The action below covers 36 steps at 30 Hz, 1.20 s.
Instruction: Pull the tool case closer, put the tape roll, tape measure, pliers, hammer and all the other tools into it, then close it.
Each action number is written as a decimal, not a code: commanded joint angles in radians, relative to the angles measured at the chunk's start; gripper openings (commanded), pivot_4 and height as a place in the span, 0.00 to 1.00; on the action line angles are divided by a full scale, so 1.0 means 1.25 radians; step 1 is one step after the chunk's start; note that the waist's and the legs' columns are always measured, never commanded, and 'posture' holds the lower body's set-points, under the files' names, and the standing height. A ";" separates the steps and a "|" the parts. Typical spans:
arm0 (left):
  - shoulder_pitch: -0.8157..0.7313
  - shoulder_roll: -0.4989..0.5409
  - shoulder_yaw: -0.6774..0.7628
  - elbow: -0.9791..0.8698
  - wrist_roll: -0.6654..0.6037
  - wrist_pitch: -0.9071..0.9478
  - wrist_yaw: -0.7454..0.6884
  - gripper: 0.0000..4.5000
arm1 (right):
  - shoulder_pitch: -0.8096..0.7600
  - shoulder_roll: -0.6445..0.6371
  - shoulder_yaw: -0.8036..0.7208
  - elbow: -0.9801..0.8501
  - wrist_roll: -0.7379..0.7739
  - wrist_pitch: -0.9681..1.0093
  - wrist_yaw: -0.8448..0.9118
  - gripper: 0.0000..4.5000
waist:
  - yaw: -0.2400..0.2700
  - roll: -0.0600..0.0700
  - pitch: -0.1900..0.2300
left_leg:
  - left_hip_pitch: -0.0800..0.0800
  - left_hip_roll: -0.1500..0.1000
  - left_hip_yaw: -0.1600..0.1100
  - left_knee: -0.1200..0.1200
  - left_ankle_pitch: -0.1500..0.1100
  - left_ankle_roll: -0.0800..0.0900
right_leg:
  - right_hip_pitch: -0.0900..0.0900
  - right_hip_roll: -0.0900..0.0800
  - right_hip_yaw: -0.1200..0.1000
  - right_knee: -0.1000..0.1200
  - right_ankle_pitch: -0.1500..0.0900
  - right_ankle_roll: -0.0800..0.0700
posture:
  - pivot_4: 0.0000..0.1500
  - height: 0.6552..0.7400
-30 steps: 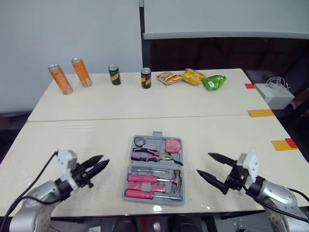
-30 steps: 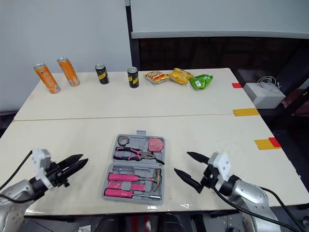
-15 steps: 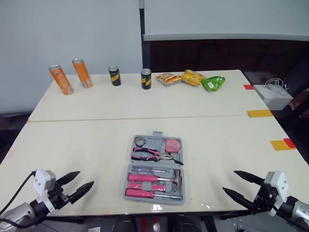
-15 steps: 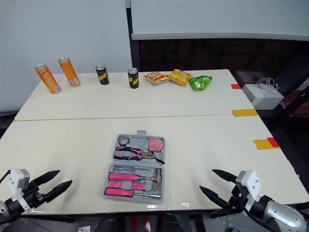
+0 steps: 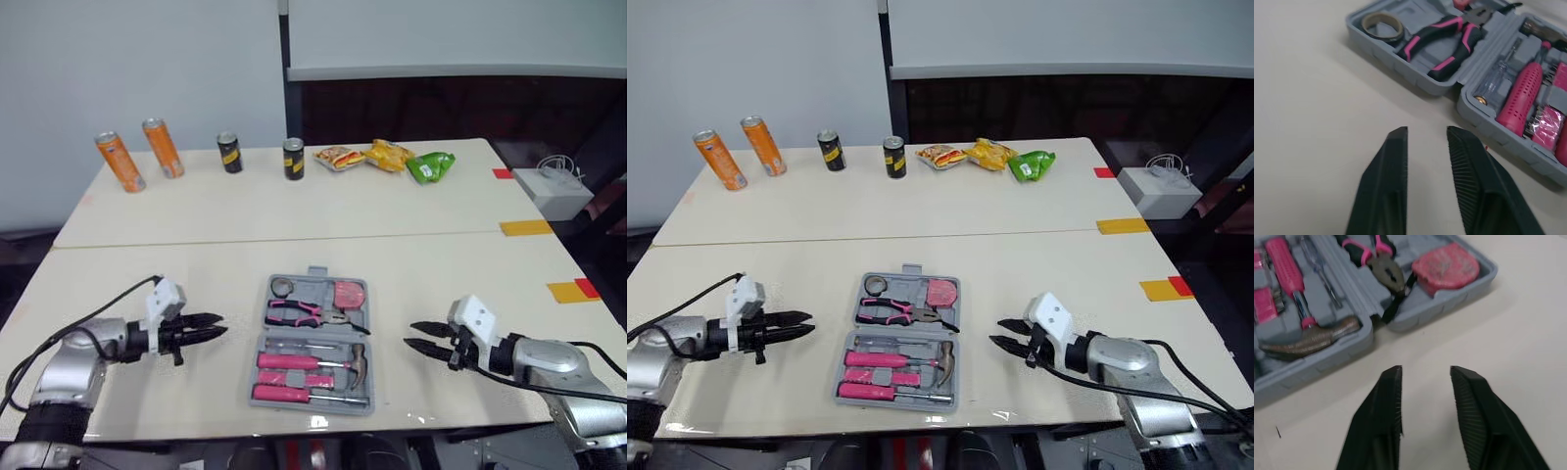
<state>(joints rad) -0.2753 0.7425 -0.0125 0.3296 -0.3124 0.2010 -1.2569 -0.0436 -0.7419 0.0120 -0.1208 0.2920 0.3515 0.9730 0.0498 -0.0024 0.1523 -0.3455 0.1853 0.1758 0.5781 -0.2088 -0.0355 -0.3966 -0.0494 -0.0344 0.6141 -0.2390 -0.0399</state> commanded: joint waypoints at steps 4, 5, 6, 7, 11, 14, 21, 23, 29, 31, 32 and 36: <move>-0.121 -0.031 -0.093 0.109 0.094 -0.055 -0.038 0.00 | -0.102 -0.035 0.089 0.021 -0.069 0.025 0.039 0.00 | 0.003 0.000 0.000 | -0.003 0.000 0.000 0.002 0.000 0.000 | -0.003 0.000 0.000 0.003 0.000 0.000 | 1.00 1.00; -0.139 -0.041 -0.104 0.126 0.106 -0.059 -0.038 0.00 | -0.117 -0.033 0.102 0.024 -0.076 0.032 0.041 0.00 | 0.004 0.000 0.000 | -0.003 0.000 0.000 0.003 0.000 0.000 | -0.003 0.000 0.000 0.004 0.000 0.000 | 1.00 1.00; -0.152 -0.049 -0.113 0.140 0.116 -0.064 -0.038 0.00 | -0.128 -0.030 0.111 0.026 -0.082 0.039 0.041 0.00 | 0.005 0.000 0.000 | -0.003 0.000 0.000 0.004 0.000 0.000 | -0.004 0.000 0.000 0.005 0.000 0.000 | 1.00 1.00; -0.164 -0.057 -0.120 0.152 0.126 -0.071 -0.038 0.00 | -0.137 -0.029 0.122 0.027 -0.089 0.044 0.044 0.00 | 0.005 0.000 0.000 | -0.003 0.000 0.000 0.004 0.000 0.000 | -0.004 0.000 0.000 0.006 0.000 0.000 | 1.00 1.00; -0.205 -0.087 -0.146 0.197 0.155 -0.093 -0.034 0.00 | -0.173 -0.018 0.168 0.032 -0.116 0.060 0.050 0.00 | 0.005 0.000 0.000 | -0.004 0.001 0.000 0.006 0.000 0.000 | -0.005 -0.001 0.000 0.008 0.000 -0.001 | 1.00 1.00; -0.224 -0.110 -0.161 0.224 0.177 -0.112 -0.031 0.00 | -0.199 -0.011 0.211 0.048 -0.150 0.059 0.053 0.00 | 0.007 0.000 0.000 | -0.006 0.000 0.001 0.008 0.000 0.000 | -0.008 -0.001 0.001 0.011 0.000 -0.001 | 1.00 1.00; -0.226 -0.150 -0.182 0.221 0.203 -0.123 -0.023 0.00 | -0.256 0.036 0.283 0.066 -0.188 0.069 0.069 0.00 | 0.007 0.000 0.000 | -0.007 0.001 0.001 0.009 0.001 0.000 | -0.010 -0.001 0.002 0.014 0.000 -0.001 | 1.00 1.00; -0.214 -0.155 -0.184 0.195 0.200 -0.112 -0.023 0.00 | -0.271 0.053 0.296 0.072 -0.195 0.066 0.070 0.00 | 0.011 0.000 0.000 | -0.007 0.001 0.001 0.009 0.001 -0.001 | -0.010 -0.001 0.002 0.014 0.000 -0.001 | 1.00 1.00; -0.177 -0.160 -0.188 0.118 0.197 -0.071 -0.016 0.00 | -0.319 0.074 0.322 0.112 -0.223 0.034 0.102 0.00 | 0.010 0.000 0.000 | -0.007 0.000 0.002 0.009 0.001 -0.001 | -0.010 -0.001 0.002 0.015 0.000 -0.001 | 1.00 1.00; -0.172 -0.162 -0.187 0.105 0.198 -0.062 -0.013 0.00 | -0.328 0.072 0.327 0.125 -0.234 0.017 0.114 0.00 | 0.010 0.000 0.000 | -0.006 0.001 0.002 0.009 0.001 -0.001 | -0.010 -0.001 0.002 0.015 0.000 -0.001 | 1.00 1.00; -0.169 -0.163 -0.188 0.096 0.198 -0.056 -0.011 0.00 | -0.333 0.070 0.330 0.135 -0.240 0.000 0.123 0.00 | 0.010 0.000 0.000 | -0.006 0.001 0.002 0.009 0.001 -0.001 | -0.010 -0.001 0.002 0.015 0.000 -0.001 | 1.00 1.00; -0.154 -0.168 -0.190 0.055 0.198 -0.025 -0.006 0.00 | -0.347 0.070 0.331 0.158 -0.245 -0.028 0.153 0.00 | 0.009 0.000 0.000 | -0.006 0.000 0.002 0.009 0.001 -0.001 | -0.010 -0.001 0.003 0.014 0.000 -0.002 | 1.00 1.00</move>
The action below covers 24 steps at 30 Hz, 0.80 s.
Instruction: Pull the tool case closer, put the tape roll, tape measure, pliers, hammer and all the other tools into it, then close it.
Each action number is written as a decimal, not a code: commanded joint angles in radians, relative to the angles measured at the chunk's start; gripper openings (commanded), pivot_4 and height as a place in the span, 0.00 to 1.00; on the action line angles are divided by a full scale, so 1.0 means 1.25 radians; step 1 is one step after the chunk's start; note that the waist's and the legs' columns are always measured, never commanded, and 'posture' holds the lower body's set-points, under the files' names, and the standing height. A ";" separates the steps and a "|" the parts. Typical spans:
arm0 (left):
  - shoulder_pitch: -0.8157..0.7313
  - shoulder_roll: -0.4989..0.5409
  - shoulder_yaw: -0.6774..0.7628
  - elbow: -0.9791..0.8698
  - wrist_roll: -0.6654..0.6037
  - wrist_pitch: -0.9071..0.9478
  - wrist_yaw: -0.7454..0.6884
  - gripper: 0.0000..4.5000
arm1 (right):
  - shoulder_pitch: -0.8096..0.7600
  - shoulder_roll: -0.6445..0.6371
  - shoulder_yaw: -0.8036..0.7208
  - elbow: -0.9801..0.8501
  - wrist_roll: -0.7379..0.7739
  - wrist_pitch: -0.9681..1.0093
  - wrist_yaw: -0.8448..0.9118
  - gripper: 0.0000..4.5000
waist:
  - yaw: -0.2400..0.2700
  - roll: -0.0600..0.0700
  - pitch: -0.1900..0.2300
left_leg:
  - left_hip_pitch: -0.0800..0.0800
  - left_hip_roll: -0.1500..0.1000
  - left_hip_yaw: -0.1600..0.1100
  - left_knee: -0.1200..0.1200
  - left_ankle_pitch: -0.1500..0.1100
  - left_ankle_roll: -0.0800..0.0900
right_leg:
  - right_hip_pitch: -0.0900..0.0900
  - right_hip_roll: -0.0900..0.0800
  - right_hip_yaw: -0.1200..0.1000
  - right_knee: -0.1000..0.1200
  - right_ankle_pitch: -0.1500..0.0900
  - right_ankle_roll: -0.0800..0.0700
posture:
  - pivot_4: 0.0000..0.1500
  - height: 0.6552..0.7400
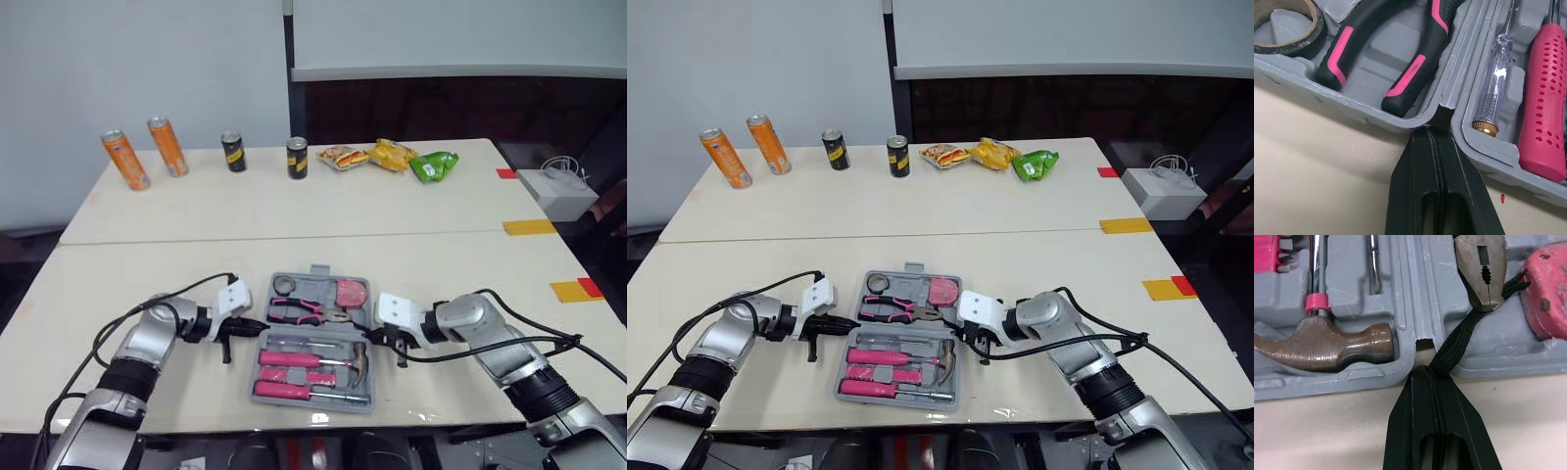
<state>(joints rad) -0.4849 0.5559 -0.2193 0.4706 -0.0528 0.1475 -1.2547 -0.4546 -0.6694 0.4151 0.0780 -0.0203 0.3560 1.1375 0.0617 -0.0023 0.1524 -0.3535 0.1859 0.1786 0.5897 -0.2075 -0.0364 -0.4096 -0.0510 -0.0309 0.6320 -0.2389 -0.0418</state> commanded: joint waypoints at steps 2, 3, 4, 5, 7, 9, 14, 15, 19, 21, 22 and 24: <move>0.029 -0.019 -0.026 -0.094 -0.014 0.046 -0.006 0.00 | -0.024 0.010 0.004 0.009 0.002 -0.042 0.032 0.00 | 0.001 0.000 0.000 | 0.000 0.000 0.000 0.000 0.000 0.000 | 0.000 0.000 0.000 0.000 0.000 0.000 | 1.00 1.00; 0.040 -0.018 -0.026 -0.122 -0.017 0.065 -0.003 0.00 | -0.027 0.008 0.002 0.013 0.002 -0.047 0.038 0.00 | 0.000 0.000 0.000 | 0.000 0.000 0.000 0.000 0.000 0.000 | 0.000 0.000 0.000 0.000 0.000 0.000 | 1.00 1.00; 0.051 -0.018 -0.028 -0.147 -0.019 0.080 0.001 0.00 | -0.029 0.005 -0.001 0.017 0.001 -0.052 0.044 0.00 | 0.000 0.000 0.000 | 0.000 0.000 0.000 0.000 0.000 0.000 | 0.000 0.000 0.000 0.000 0.000 0.000 | 1.00 1.00; 0.064 -0.018 -0.029 -0.173 -0.020 0.096 0.005 0.00 | -0.030 0.002 -0.003 0.018 0.001 -0.056 0.051 0.00 | 0.001 0.000 0.000 | 0.000 0.000 0.000 0.000 0.000 0.000 | 0.000 0.000 0.000 0.000 0.000 0.000 | 1.00 1.00; 0.083 -0.021 -0.028 -0.216 -0.025 0.126 0.015 0.00 | -0.027 -0.004 -0.005 0.015 0.002 -0.059 0.061 0.00 | 0.001 0.000 0.000 | 0.000 0.000 0.000 0.000 0.000 0.000 | 0.000 0.000 0.000 -0.001 0.000 0.000 | 1.00 1.00; 0.096 -0.023 -0.027 -0.246 -0.028 0.148 0.023 0.00 | -0.023 -0.007 -0.005 0.009 0.003 -0.058 0.067 0.00 | 0.001 0.000 0.000 | 0.000 0.000 0.000 0.000 0.000 0.000 | 0.000 0.000 0.000 -0.001 0.000 0.000 | 1.00 1.00; 0.127 -0.024 -0.032 -0.292 -0.025 0.174 0.037 0.00 | 0.012 -0.023 -0.008 -0.038 0.013 -0.039 0.083 0.00 | 0.002 0.000 0.000 | 0.000 0.000 0.000 0.000 0.000 0.000 | 0.000 0.000 0.000 -0.001 0.000 0.000 | 1.00 1.00; 0.130 -0.024 -0.031 -0.297 -0.025 0.177 0.038 0.00 | 0.016 -0.025 -0.009 -0.043 0.013 -0.038 0.082 0.00 | 0.002 0.000 0.000 | 0.000 0.000 0.000 0.000 0.000 0.000 | 0.000 0.000 0.000 -0.001 0.000 0.000 | 1.00 1.00; 0.158 -0.023 -0.037 -0.338 -0.027 0.194 0.044 0.00 | 0.034 -0.033 -0.017 -0.052 0.010 -0.035 0.080 0.00 | 0.000 0.000 0.000 | 0.000 0.000 0.000 -0.001 0.000 0.000 | 0.000 0.000 0.000 -0.001 0.000 0.000 | 1.00 1.00; 0.166 -0.021 -0.037 -0.346 -0.027 0.197 0.046 0.00 | 0.039 -0.034 -0.021 -0.057 0.010 -0.030 0.079 0.00 | 0.000 0.000 0.000 | 0.000 0.000 0.000 -0.001 0.000 0.000 | 0.000 0.000 0.000 -0.001 0.000 0.000 | 1.00 1.00; 0.167 -0.020 -0.037 -0.348 -0.027 0.199 0.046 0.00 | 0.041 -0.034 -0.022 -0.059 0.010 -0.028 0.080 0.00 | 0.000 0.000 0.000 | 0.000 0.000 0.000 -0.001 0.000 0.000 | 0.000 0.000 0.000 -0.001 0.000 0.000 | 1.00 1.00; 0.168 -0.019 -0.037 -0.350 -0.025 0.201 0.047 0.00 | 0.043 -0.034 -0.025 -0.061 0.009 -0.027 0.078 0.00 | 0.000 0.000 0.000 | 0.000 0.000 0.000 -0.001 0.000 0.000 | 0.000 0.000 0.000 -0.002 0.000 0.000 | 1.00 1.00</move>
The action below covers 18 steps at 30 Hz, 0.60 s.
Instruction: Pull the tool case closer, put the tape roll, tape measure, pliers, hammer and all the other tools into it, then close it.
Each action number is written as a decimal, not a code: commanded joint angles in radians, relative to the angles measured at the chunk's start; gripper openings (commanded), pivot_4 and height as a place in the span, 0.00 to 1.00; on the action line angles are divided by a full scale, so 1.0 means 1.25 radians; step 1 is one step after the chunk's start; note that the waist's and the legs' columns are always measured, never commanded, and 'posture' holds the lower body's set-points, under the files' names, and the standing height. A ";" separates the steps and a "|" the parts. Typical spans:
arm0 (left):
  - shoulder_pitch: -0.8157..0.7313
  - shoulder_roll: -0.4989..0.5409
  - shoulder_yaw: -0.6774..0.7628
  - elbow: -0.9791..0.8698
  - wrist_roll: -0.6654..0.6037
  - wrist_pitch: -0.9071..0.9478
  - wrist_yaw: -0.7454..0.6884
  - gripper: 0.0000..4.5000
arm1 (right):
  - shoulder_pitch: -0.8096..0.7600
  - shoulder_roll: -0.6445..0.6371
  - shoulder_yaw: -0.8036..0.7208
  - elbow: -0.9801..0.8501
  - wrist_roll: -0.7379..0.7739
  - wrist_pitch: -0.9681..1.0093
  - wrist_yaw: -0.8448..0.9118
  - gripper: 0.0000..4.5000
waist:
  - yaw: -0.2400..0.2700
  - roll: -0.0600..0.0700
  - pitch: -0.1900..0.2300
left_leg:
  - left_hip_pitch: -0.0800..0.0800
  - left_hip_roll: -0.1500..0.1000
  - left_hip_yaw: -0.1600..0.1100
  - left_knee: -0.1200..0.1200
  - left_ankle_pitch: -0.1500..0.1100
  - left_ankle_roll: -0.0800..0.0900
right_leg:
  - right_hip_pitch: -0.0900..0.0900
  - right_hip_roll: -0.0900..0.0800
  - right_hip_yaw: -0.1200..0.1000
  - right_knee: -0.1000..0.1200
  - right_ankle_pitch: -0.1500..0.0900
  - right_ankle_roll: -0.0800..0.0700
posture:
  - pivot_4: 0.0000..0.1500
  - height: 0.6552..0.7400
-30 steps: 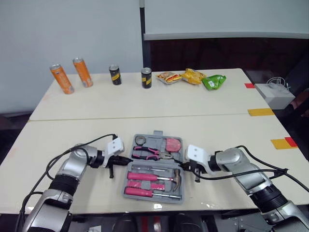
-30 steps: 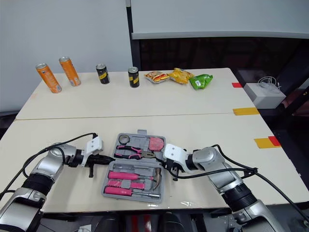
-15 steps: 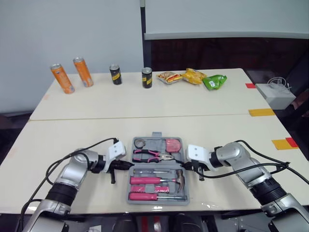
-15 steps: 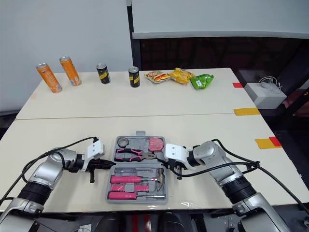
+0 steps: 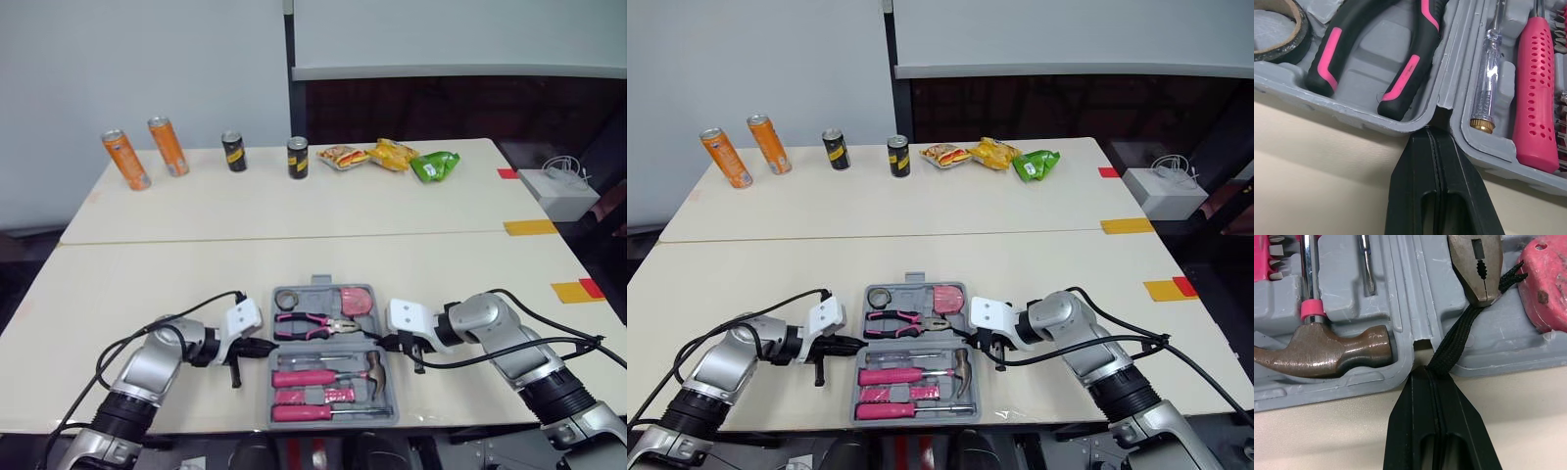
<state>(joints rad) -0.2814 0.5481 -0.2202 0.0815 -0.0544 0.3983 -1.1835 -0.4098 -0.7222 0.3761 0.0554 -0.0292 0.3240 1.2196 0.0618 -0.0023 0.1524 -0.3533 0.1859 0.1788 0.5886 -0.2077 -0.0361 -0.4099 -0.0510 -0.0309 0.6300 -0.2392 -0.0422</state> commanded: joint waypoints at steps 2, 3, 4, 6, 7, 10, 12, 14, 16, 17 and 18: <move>0.005 -0.012 -0.037 -0.037 -0.022 -0.001 -0.009 0.00 | 0.009 0.008 0.003 -0.039 0.014 -0.004 0.011 0.00 | 0.000 0.000 0.000 | 0.000 0.000 0.000 0.000 0.000 0.000 | 0.000 0.000 0.000 0.000 0.000 0.000 | 1.00 1.00; 0.004 -0.011 -0.038 -0.036 -0.021 -0.002 -0.010 0.00 | 0.008 0.008 0.001 -0.035 0.013 -0.005 0.010 0.00 | 0.000 0.000 0.000 | 0.000 0.000 0.000 0.000 0.000 0.000 | 0.000 0.000 0.000 0.000 0.000 0.000 | 1.00 1.00; 0.004 -0.011 -0.038 -0.035 -0.021 -0.002 -0.009 0.00 | 0.007 0.008 0.000 -0.031 0.012 -0.007 0.009 0.00 | 0.000 0.000 0.000 | 0.000 0.000 0.000 0.000 0.000 0.000 | 0.000 0.000 0.000 0.000 0.000 0.000 | 1.00 1.00; 0.002 -0.012 -0.039 -0.031 -0.018 -0.004 -0.007 0.00 | 0.005 0.009 -0.001 -0.027 0.010 -0.008 0.007 0.00 | 0.000 0.000 0.000 | 0.000 0.000 0.000 0.000 0.000 0.000 | 0.000 0.000 0.000 0.000 0.000 0.000 | 1.00 1.00; 0.001 -0.012 -0.039 -0.028 -0.017 -0.005 -0.006 0.00 | 0.005 0.009 -0.001 -0.027 0.010 -0.008 0.007 0.00 | 0.000 0.000 0.000 | 0.000 0.000 0.000 0.000 0.000 0.000 | 0.000 0.000 0.000 0.000 0.000 0.000 | 1.00 1.00; -0.001 -0.013 -0.040 -0.025 -0.016 -0.007 -0.006 0.00 | 0.005 0.009 -0.001 -0.027 0.010 -0.008 0.006 0.00 | 0.000 0.000 0.000 | 0.000 0.000 0.000 0.000 0.000 0.000 | 0.000 0.000 0.000 0.000 0.000 0.000 | 1.00 1.00; 0.000 -0.013 -0.040 -0.026 -0.016 -0.007 -0.006 0.00 | 0.005 0.009 -0.002 -0.026 0.009 -0.008 0.005 0.00 | 0.000 0.000 0.000 | 0.000 0.000 0.000 0.000 0.000 0.000 | 0.000 0.000 0.000 0.000 0.000 0.000 | 1.00 1.00; 0.000 -0.013 -0.040 -0.026 -0.016 -0.006 -0.006 0.00 | 0.005 0.008 -0.002 -0.026 0.009 -0.008 0.005 0.00 | 0.000 0.000 0.000 | 0.000 0.000 0.000 0.000 0.000 0.000 | 0.000 0.000 0.000 0.000 0.000 0.000 | 1.00 1.00; 0.003 -0.011 -0.037 -0.028 -0.017 -0.006 -0.004 0.00 | 0.008 0.006 -0.005 -0.028 0.011 -0.007 0.005 0.00 | 0.000 0.000 0.000 | 0.000 0.000 0.000 0.000 0.000 0.000 | 0.000 0.000 0.000 0.000 0.000 0.000 | 1.00 1.00; 0.005 -0.011 -0.035 -0.029 -0.017 -0.007 -0.001 0.00 | 0.010 0.006 -0.007 -0.031 0.013 -0.005 0.004 0.00 | 0.000 0.000 0.000 | 0.000 0.000 0.000 0.000 0.000 0.000 | 0.000 0.000 0.000 0.000 0.000 0.000 | 1.00 1.00; 0.007 -0.010 -0.030 -0.030 -0.016 -0.010 0.004 0.00 | 0.012 0.005 -0.012 -0.034 0.015 -0.003 0.001 0.00 | 0.000 0.000 0.000 | 0.000 0.000 0.000 0.000 0.000 0.000 | 0.000 0.000 0.000 0.000 0.000 0.000 | 1.00 1.00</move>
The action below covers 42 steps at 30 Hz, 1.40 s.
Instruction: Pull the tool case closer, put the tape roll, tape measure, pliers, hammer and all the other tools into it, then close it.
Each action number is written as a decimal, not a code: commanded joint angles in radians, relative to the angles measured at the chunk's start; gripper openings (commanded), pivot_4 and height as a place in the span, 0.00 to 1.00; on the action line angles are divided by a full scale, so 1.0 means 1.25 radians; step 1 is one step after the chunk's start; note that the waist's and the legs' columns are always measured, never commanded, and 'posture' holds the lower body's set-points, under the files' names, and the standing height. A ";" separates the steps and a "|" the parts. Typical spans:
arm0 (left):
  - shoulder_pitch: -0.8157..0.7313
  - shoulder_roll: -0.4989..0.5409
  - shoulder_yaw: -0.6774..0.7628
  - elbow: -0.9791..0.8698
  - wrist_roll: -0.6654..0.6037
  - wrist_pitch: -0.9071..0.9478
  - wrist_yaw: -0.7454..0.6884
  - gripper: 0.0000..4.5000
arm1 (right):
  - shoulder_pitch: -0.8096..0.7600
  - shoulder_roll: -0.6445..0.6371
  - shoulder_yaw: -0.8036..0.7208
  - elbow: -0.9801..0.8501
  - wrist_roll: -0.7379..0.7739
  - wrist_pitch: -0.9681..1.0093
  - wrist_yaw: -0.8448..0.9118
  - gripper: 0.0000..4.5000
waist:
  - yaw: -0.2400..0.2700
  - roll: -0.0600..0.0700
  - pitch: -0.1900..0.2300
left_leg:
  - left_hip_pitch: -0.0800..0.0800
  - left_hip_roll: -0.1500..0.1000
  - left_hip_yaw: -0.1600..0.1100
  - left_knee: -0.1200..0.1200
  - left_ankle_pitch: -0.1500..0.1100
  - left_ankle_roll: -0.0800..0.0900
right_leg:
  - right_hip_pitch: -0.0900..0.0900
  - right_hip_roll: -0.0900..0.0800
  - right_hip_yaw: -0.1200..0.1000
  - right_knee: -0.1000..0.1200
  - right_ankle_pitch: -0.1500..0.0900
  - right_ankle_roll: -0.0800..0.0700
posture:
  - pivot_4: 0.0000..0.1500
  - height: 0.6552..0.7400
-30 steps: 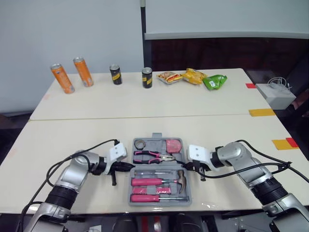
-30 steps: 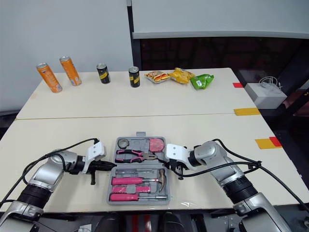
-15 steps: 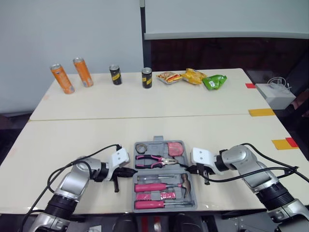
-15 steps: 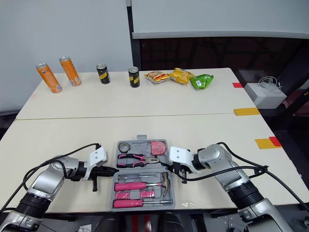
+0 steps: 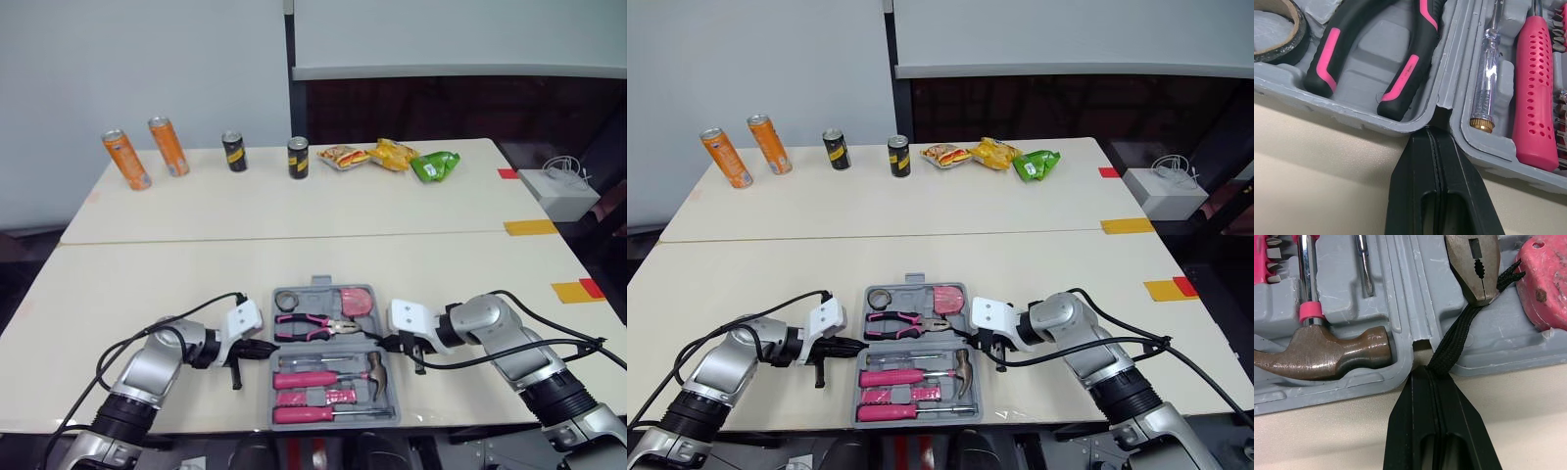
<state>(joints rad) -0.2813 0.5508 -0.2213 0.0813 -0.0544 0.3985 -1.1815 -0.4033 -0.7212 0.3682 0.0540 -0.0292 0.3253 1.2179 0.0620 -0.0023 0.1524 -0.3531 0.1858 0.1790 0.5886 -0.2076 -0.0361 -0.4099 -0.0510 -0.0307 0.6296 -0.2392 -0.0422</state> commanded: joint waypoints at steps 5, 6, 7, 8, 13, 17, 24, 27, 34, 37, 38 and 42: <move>0.035 0.011 0.027 -0.042 -0.041 -0.024 0.021 0.00 | 0.039 -0.020 -0.055 -0.055 0.039 0.014 -0.004 0.00 | 0.002 0.000 0.000 | 0.000 0.000 0.000 0.000 0.000 0.000 | 0.000 0.000 0.000 0.000 0.000 0.000 | 1.00 1.00; 0.047 0.016 0.045 -0.047 -0.052 -0.030 0.026 0.00 | 0.053 -0.028 -0.073 -0.062 0.051 0.018 -0.003 0.00 | 0.001 0.000 0.000 | 0.000 0.000 0.000 0.000 0.000 0.000 | 0.000 0.000 0.000 -0.001 0.000 0.000 | 1.00 1.00; 0.060 0.020 0.067 -0.053 -0.064 -0.040 0.034 0.00 | 0.068 -0.035 -0.095 -0.065 0.063 0.015 -0.008 0.00 | 0.001 0.000 0.000 | 0.000 0.000 0.000 0.000 0.000 0.000 | 0.000 0.000 0.000 -0.001 0.000 0.000 | 1.00 1.00; 0.074 0.024 0.085 -0.058 -0.076 -0.046 0.040 0.00 | 0.084 -0.041 -0.117 -0.069 0.077 0.013 -0.014 0.00 | 0.000 0.000 0.000 | 0.000 0.000 0.000 -0.001 0.000 0.000 | -0.001 0.000 0.000 -0.001 0.000 0.000 | 1.00 1.00; 0.149 0.021 0.188 -0.093 -0.150 -0.091 0.080 0.00 | 0.192 -0.035 -0.270 -0.077 0.185 -0.043 -0.036 0.00 | -0.004 0.000 0.001 | -0.001 0.000 0.000 -0.002 0.000 0.000 | -0.001 0.001 0.000 -0.002 0.000 0.000 | 1.00 1.00; 0.198 -0.004 0.270 -0.126 -0.213 -0.088 0.133 0.00 | 0.270 0.007 -0.386 -0.074 0.283 -0.114 -0.043 0.00 | -0.007 0.000 0.001 | -0.001 0.001 0.000 -0.002 0.000 0.000 | 0.000 0.001 0.000 -0.003 0.000 0.000 | 1.00 1.00; 0.294 -0.028 0.379 -0.226 -0.403 -0.051 0.111 0.24 | 0.370 0.059 -0.483 -0.113 0.410 -0.188 0.001 0.18 | -0.009 0.000 0.001 | -0.001 0.001 0.001 -0.002 0.000 0.000 | 0.000 0.001 0.000 -0.005 0.001 -0.001 | 1.00 1.00; 0.361 -0.007 0.420 -0.260 -0.441 -0.045 0.104 0.47 | 0.439 0.047 -0.528 -0.119 0.433 -0.210 0.018 0.40 | -0.008 0.000 0.001 | -0.001 0.001 0.001 -0.004 0.000 0.000 | 0.000 0.001 0.000 -0.007 0.001 -0.001 | 1.00 1.00; 0.519 0.068 0.547 -0.223 -0.463 -0.079 0.040 0.99 | 0.600 -0.006 -0.687 -0.102 0.469 -0.248 0.061 0.93 | -0.009 -0.001 0.001 | -0.001 0.000 0.001 -0.007 -0.002 0.003 | 0.001 0.001 0.000 -0.015 0.000 0.000 | 1.00 1.00; 0.546 0.083 0.570 -0.197 -0.461 -0.094 0.017 1.00 | 0.635 -0.015 -0.720 -0.094 0.474 -0.251 0.073 1.00 | -0.008 -0.001 0.001 | 0.000 0.000 0.001 -0.008 -0.003 0.002 | 0.003 0.001 0.000 -0.015 -0.001 0.002 | 1.00 1.00; 0.551 0.087 0.573 -0.192 -0.460 -0.097 0.011 1.00 | 0.642 -0.016 -0.727 -0.092 0.474 -0.252 0.073 1.00 | -0.007 -0.001 0.001 | 0.001 0.000 0.001 -0.008 -0.003 0.001 | 0.003 0.001 0.000 -0.015 -0.001 0.003 | 1.00 1.00; 0.540 0.100 0.548 -0.202 -0.449 -0.104 -0.009 1.00 | 0.641 -0.017 -0.719 -0.114 0.487 -0.206 0.058 1.00 | -0.004 -0.001 0.001 | 0.001 0.000 0.001 -0.008 -0.004 -0.001 | 0.003 0.001 0.000 -0.015 -0.002 0.004 | 1.00 1.00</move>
<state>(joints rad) 0.4033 0.6533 0.4641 -0.1475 -0.6093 0.2867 -1.1734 0.4014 -0.7277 -0.5153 -0.0531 0.5451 0.0444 1.2977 0.0565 -0.0036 0.1539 -0.3511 0.1861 0.1804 0.5785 -0.2129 -0.0375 -0.4056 -0.0494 -0.0312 0.6112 -0.2415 -0.0374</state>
